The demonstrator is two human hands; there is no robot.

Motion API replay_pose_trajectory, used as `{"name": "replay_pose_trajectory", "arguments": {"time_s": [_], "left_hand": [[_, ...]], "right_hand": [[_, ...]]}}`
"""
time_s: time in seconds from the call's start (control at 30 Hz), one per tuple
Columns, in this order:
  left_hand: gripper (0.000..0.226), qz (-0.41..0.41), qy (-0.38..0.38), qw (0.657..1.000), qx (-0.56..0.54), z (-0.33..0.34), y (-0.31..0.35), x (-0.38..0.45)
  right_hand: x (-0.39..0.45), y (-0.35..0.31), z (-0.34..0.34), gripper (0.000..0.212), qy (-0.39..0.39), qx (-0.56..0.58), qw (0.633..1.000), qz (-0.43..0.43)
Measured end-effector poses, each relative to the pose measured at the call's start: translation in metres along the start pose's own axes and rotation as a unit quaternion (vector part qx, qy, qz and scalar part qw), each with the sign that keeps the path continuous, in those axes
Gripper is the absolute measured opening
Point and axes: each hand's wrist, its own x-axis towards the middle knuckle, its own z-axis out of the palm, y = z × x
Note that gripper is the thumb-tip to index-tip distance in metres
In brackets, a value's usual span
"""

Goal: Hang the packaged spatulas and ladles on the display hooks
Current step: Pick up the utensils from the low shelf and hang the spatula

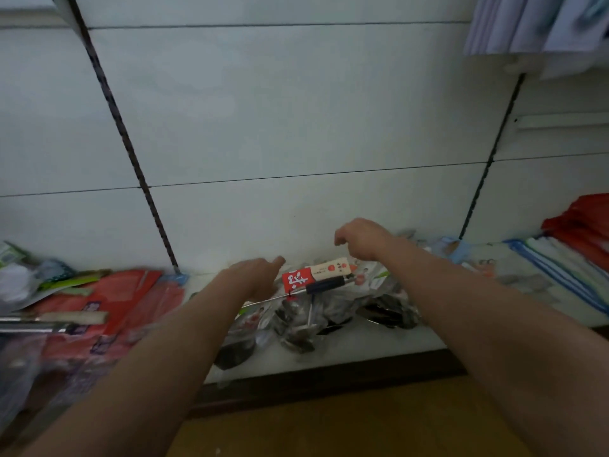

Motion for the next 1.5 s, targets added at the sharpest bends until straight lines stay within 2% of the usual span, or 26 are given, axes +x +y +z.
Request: {"name": "replay_pose_trajectory", "arguments": {"time_s": [0.1, 0.3, 0.4, 0.7, 0.93, 1.13, 1.33, 1.5], "left_hand": [[0.061, 0.018, 0.017, 1.000, -0.001, -0.013, 0.008, -0.007], [0.061, 0.020, 0.082, 0.996, -0.040, -0.034, 0.010, -0.001], [0.061, 0.029, 0.053, 0.998, 0.002, -0.031, 0.015, 0.009], [0.055, 0.102, 0.042, 0.994, 0.022, -0.021, 0.045, 0.041], [0.053, 0.045, 0.034, 0.998, 0.026, -0.010, -0.006, 0.030], [0.048, 0.008, 0.010, 0.999, 0.043, 0.003, -0.041, 0.017], [0.047, 0.015, 0.005, 0.999, 0.047, 0.006, -0.039, 0.015], [0.047, 0.027, 0.014, 0.999, 0.038, 0.010, -0.026, 0.031]], "right_hand": [[-0.008, 0.010, -0.013, 0.034, 0.043, -0.002, 0.999, 0.012], [-0.013, 0.022, -0.014, 0.033, 0.008, 0.000, 1.000, 0.021], [-0.024, 0.036, -0.014, 0.030, -0.023, 0.010, 1.000, 0.016], [-0.045, 0.083, -0.020, 0.026, 0.013, 0.091, 0.993, 0.078], [-0.016, 0.042, -0.001, 0.029, -0.060, 0.050, 0.997, 0.026], [-0.004, 0.027, 0.009, 0.029, -0.078, 0.033, 0.996, 0.013], [-0.014, 0.047, 0.020, 0.029, -0.105, 0.003, 0.994, 0.043], [-0.020, 0.062, 0.023, 0.032, -0.106, 0.023, 0.993, 0.053]]}}
